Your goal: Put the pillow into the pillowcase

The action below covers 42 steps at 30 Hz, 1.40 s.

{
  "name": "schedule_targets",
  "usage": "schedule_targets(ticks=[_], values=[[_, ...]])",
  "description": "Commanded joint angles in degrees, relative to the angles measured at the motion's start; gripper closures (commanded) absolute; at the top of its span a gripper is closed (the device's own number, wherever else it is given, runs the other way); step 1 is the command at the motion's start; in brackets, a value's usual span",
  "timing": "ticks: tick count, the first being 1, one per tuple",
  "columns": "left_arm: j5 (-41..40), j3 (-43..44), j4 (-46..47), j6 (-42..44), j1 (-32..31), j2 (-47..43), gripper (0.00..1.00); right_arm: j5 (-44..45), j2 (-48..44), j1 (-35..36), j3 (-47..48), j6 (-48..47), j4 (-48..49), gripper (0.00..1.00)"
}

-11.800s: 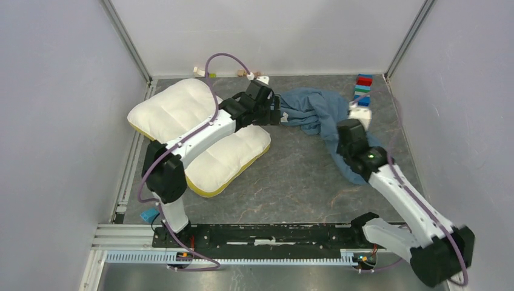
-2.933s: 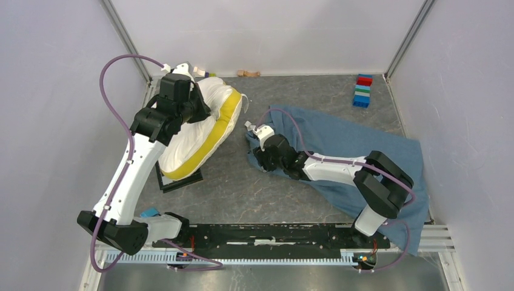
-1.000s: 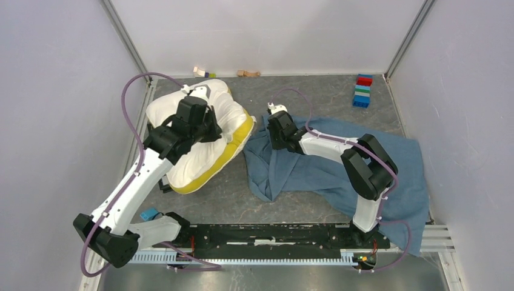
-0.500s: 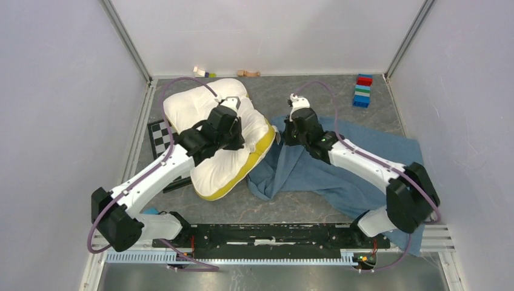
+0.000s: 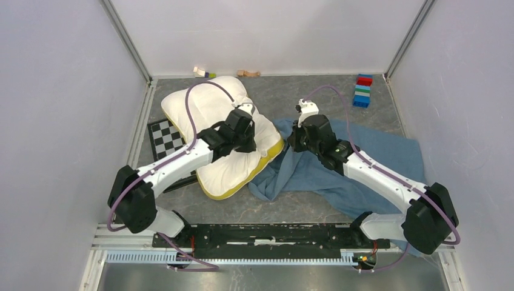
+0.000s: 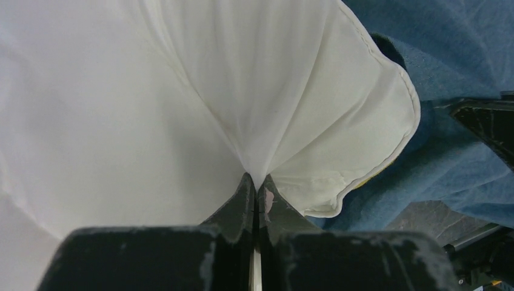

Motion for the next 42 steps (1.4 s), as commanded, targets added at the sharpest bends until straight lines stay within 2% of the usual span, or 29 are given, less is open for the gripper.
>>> schedule_targets(ticks=[1, 4, 7, 14, 17, 18, 20, 22, 23, 24, 28, 32, 35, 39, 42], values=[[0.2, -0.3, 4.3, -3.6, -1.8, 1.8, 0.98, -2.1, -1.7, 0.1, 3.2, -2.5, 0.2, 1.0], [0.8, 1.9, 5.2, -4.1, -2.8, 3.5, 0.97, -5.1, -1.6, 0.6, 4.6, -3.2, -0.4, 1.0], [1.9, 9.2, 3.2, -3.2, -3.3, 7.1, 0.97, -5.6, -2.6, 1.9, 4.5, -3.6, -0.4, 1.0], [3.7, 30.3, -2.3, -3.6, -1.8, 23.5, 0.97, -9.1, -1.8, 2.4, 5.1, -3.0, 1.1, 1.0], [8.9, 34.8, -1.7, -6.5, 1.2, 31.0, 0.98, -7.3, 1.1, 1.8, 5.7, -3.1, 0.3, 1.0], [9.5, 35.9, -1.7, -6.5, 1.7, 32.4, 0.97, -7.3, 2.9, 0.9, 6.4, -3.0, -0.7, 1.0], [10.8, 37.0, -1.8, -6.0, 2.3, 34.1, 0.86, -5.9, 6.2, -0.4, 8.3, -3.4, -2.2, 1.0], [11.5, 36.6, -1.9, -4.7, 2.5, 32.5, 0.69, -2.8, 8.7, -1.0, 10.0, -4.0, -3.9, 1.0], [11.1, 36.1, -2.5, -3.8, 2.4, 31.1, 0.55, -2.4, 9.9, -1.4, 11.0, -4.4, -5.0, 1.0], [9.9, 35.6, -3.4, -2.6, 2.5, 29.2, 0.47, -1.7, 10.4, -1.5, 11.8, -4.5, -5.5, 0.96], [4.6, 32.7, -9.0, 1.2, 2.4, 21.0, 0.23, -0.5, 9.4, -1.7, 12.9, -4.7, -6.9, 0.67], [-0.8, 25.1, -13.3, 4.9, 2.1, 11.5, 0.13, 1.1, 5.9, -0.9, 10.2, -3.6, -8.6, 0.43], [-3.2, 18.5, -15.9, 8.1, 0.9, 5.8, 0.06, 4.1, 1.5, 2.3, 5.6, -2.1, -8.9, 0.32], [-1.7, 10.5, -16.6, 10.1, -2.0, 2.0, 0.03, 7.2, -4.0, 7.8, -1.6, 2.3, -7.8, 0.31], [1.0, 6.4, -13.9, 11.2, -4.6, 1.6, 0.03, 8.8, -4.9, 13.3, -5.8, 6.3, -5.5, 0.33]])
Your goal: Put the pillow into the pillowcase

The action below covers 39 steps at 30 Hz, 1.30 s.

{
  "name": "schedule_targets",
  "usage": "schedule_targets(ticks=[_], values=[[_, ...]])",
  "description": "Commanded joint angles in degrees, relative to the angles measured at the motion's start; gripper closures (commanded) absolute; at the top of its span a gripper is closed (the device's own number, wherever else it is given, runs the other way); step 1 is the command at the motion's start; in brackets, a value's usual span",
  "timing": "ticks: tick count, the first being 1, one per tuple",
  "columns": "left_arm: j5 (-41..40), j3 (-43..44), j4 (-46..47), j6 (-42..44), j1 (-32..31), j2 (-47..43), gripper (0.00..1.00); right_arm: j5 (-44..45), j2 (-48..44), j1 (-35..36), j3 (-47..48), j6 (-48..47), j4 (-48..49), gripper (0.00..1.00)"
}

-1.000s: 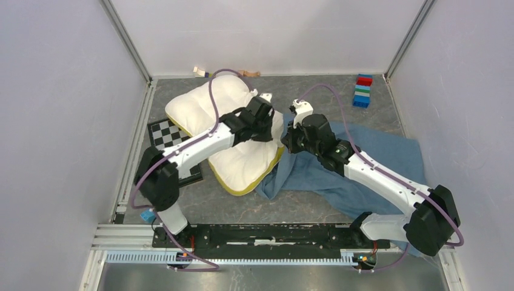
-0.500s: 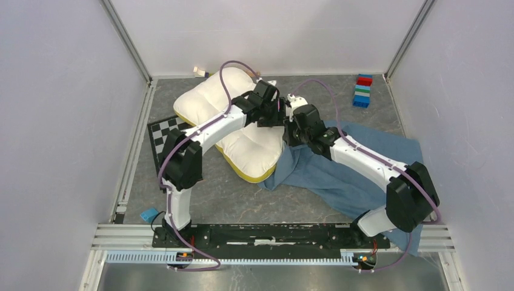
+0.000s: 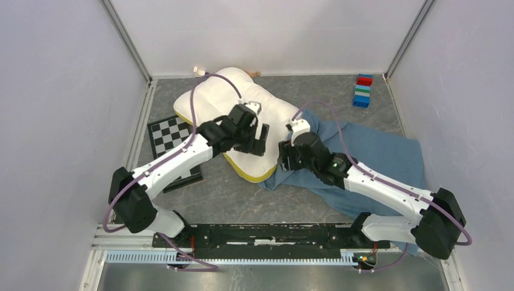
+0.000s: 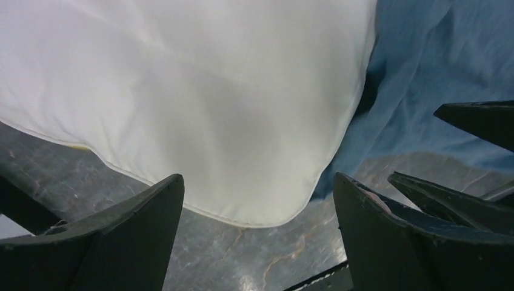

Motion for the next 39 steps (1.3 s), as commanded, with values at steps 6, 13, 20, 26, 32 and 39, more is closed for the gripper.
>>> schedule_targets(ticks=[6, 13, 20, 26, 32, 39], values=[[-0.3, -7.3, 3.9, 3.0, -3.9, 6.6, 0.07, 4.8, 1.5, 8.8, -11.5, 10.9, 8.8, 0.38], [-3.9, -6.6, 7.0, -2.1, -3.9, 13.7, 0.42, 2.6, 10.2, 8.9, -11.1, 11.0, 14.7, 0.43], [-5.1, -6.3, 6.8, -2.2, -3.9, 12.5, 0.82, 3.9, 10.9, 10.2, -10.8, 11.5, 14.7, 0.39], [-1.7, -1.0, 2.5, -3.4, -3.9, 8.8, 0.98, 3.5, 12.2, 10.9, -11.4, 12.1, 15.3, 0.82], [5.9, 8.8, 2.0, -11.8, -3.9, 6.4, 0.98, 4.6, 7.5, 15.3, -10.5, 12.8, 13.3, 1.0], [10.4, -3.3, 22.8, -25.4, -4.3, 13.0, 0.98, 3.8, -3.4, 17.0, -4.0, 11.7, 6.5, 1.0]])
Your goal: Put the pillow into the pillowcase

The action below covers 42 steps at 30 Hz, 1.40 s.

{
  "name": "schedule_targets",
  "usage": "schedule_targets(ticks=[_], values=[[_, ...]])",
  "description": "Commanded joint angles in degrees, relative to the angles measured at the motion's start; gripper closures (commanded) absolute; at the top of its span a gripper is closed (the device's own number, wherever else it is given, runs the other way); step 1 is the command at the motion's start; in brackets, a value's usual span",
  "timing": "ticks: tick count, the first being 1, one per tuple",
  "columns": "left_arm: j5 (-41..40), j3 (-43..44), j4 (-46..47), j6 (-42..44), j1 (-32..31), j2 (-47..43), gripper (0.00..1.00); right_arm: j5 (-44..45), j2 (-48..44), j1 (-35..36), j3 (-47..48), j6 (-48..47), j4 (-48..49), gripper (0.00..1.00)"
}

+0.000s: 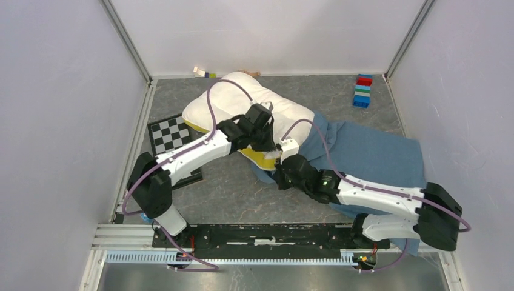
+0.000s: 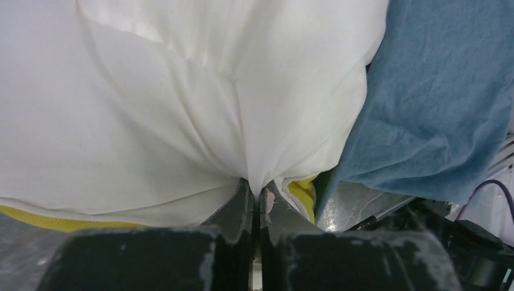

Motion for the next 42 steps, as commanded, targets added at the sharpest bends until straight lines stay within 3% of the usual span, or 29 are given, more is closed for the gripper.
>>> schedule_targets(ticks=[1, 4, 9, 11, 15, 20, 24, 29, 31, 37, 42], values=[[3.8, -10.3, 21.5, -14.1, -0.5, 4.0, 0.98, -1.4, -6.7, 0.9, 8.4, -0.6, -3.1, 1.0], [1.4, -15.4, 26.9, -17.2, -1.8, 6.2, 0.98, -2.5, -6.7, 0.9, 13.7, -2.0, -5.5, 1.0], [-5.2, -18.7, 28.3, -19.8, -6.6, 7.8, 0.98, -1.0, -4.7, 0.4, 21.6, -4.9, -7.4, 1.0], [-4.3, -19.3, 29.4, -21.5, -7.5, 8.2, 0.98, -1.1, -3.0, 0.3, 23.9, -5.6, -7.1, 1.0], [-5.2, -20.7, 27.5, -23.6, -8.0, 3.0, 0.97, -0.6, -1.3, -2.1, 20.8, -5.5, -7.9, 1.0], [-7.0, -21.3, 21.8, -20.9, -7.7, -5.1, 0.63, -4.3, -6.3, -7.7, 11.5, -4.6, -4.7, 0.99], [-10.3, -19.9, 15.9, -16.4, -5.9, -8.9, 0.33, -3.2, -9.3, -8.3, 10.2, -5.3, -5.9, 0.82], [-11.8, -15.9, 9.7, -9.8, -0.5, -11.4, 0.05, -1.1, -10.7, -9.0, 11.1, -7.0, -8.0, 0.63], [-12.2, -14.2, 7.9, -7.2, 1.7, -12.0, 0.0, -1.3, -10.5, -9.8, 11.7, -7.8, -8.1, 0.57], [-13.6, -8.8, 3.9, -0.9, 9.2, -11.0, 0.0, -1.2, -7.1, -11.0, 14.7, -10.3, -8.1, 0.43], [-18.1, -1.9, 1.7, 4.9, 18.4, -4.4, 0.0, 0.1, -0.4, -12.0, 19.1, -12.3, -8.9, 0.33]])
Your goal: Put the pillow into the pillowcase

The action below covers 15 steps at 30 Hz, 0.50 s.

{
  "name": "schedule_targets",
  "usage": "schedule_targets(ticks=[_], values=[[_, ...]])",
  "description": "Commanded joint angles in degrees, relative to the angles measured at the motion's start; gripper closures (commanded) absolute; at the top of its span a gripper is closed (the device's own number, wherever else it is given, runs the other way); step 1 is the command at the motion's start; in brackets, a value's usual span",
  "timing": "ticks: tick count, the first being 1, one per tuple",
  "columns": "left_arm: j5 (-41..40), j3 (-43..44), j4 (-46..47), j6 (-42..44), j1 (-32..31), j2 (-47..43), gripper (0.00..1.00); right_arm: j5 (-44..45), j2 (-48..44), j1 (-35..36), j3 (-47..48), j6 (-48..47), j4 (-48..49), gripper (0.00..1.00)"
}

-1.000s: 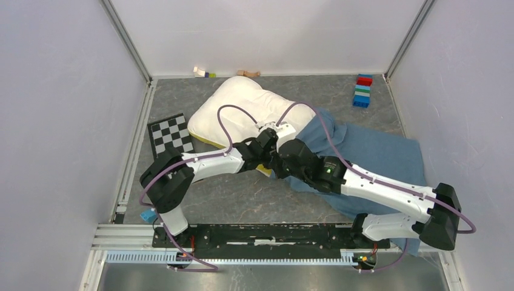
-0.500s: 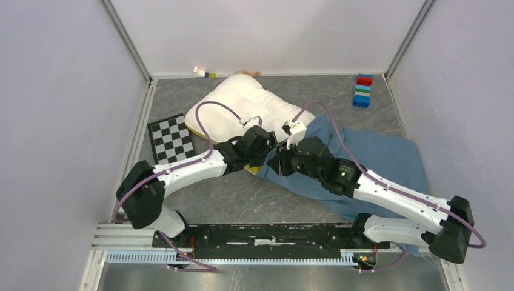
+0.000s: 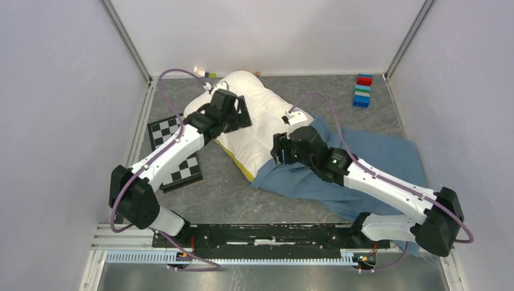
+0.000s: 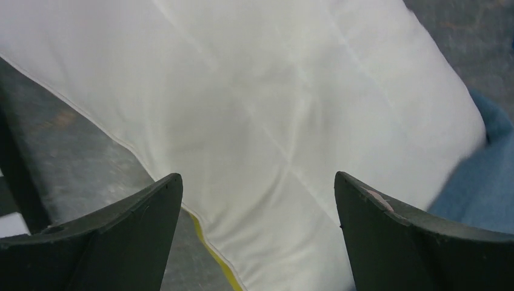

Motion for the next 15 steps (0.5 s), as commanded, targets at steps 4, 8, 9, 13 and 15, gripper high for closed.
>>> schedule_targets(ticks=[4, 8, 9, 13, 15], values=[[-5.8, 13.7, -4.7, 12.7, 11.2, 15.2, 0.0, 4.9, 9.1, -2.6, 7.7, -4.5, -1.1, 0.23], [-8.2, 20.5, -7.8, 14.6, 11.6, 27.5, 0.0, 3.9, 14.8, -5.7, 7.8, -6.1, 0.1, 0.17], [-9.2, 21.9, -8.3, 14.7, 11.7, 30.3, 0.0, 3.6, 16.7, -6.2, 8.0, -6.5, 0.3, 0.17], [-8.2, 26.1, -8.7, 14.6, 11.6, 39.6, 0.0, 1.4, 22.2, -8.5, 7.3, -7.1, 2.0, 0.19], [-6.8, 27.0, -8.7, 14.7, 11.6, 42.0, 0.1, 0.4, 24.0, -9.3, 6.4, -7.2, 3.1, 0.24]])
